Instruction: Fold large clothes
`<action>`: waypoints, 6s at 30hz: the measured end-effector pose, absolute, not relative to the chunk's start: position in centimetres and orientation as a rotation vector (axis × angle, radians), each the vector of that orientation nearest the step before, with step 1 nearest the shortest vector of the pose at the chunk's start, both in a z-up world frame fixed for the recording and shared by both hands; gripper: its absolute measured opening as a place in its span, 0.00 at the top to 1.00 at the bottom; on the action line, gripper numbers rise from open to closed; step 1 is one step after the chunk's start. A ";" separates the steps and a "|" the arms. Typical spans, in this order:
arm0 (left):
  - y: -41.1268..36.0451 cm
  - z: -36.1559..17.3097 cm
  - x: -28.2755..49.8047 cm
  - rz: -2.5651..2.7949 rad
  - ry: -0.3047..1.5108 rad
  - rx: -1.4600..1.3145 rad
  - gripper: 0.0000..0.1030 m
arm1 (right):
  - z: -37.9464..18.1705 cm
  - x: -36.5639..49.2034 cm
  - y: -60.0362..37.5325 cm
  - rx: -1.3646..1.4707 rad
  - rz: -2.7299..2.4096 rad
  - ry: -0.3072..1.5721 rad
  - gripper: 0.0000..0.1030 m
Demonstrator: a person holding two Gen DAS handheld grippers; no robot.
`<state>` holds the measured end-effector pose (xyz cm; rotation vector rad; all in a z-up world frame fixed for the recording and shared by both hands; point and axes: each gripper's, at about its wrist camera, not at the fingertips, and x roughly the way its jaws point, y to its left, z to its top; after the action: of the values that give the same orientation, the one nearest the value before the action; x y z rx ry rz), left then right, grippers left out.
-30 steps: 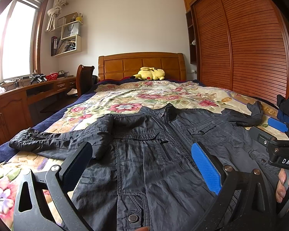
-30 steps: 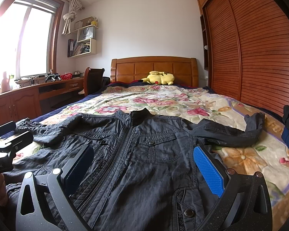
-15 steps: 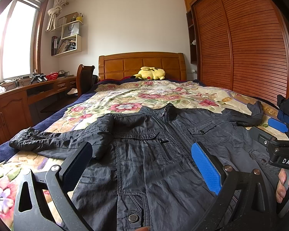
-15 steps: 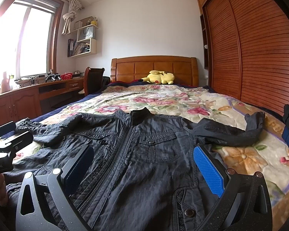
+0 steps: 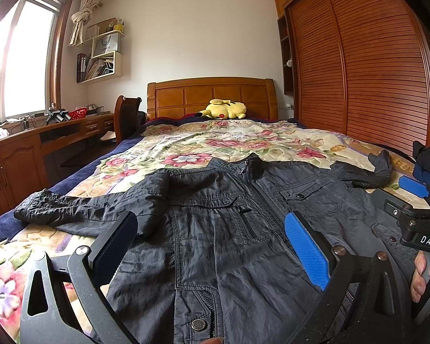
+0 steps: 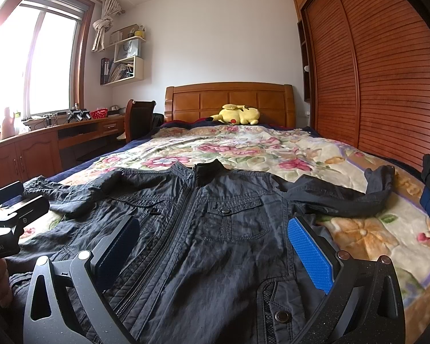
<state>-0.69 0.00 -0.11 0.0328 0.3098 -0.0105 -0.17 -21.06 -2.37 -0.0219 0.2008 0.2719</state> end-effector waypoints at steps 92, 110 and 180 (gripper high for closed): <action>40.0 -3.9 12.2 0.431 0.739 -0.074 0.10 | -1.0 8.1 -5.5 -0.234 0.656 0.482 0.00; 43.6 -7.7 14.4 0.477 0.863 -0.171 0.29 | -1.6 7.6 -5.4 -0.254 0.658 0.479 0.00; 9.1 0.9 5.3 -0.157 0.592 0.014 0.50 | 3.5 7.0 -15.7 -0.060 0.541 0.466 0.00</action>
<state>5.25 9.09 0.86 0.0142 0.5921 -0.1567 7.05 -15.72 3.47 -0.0602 0.4659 0.5414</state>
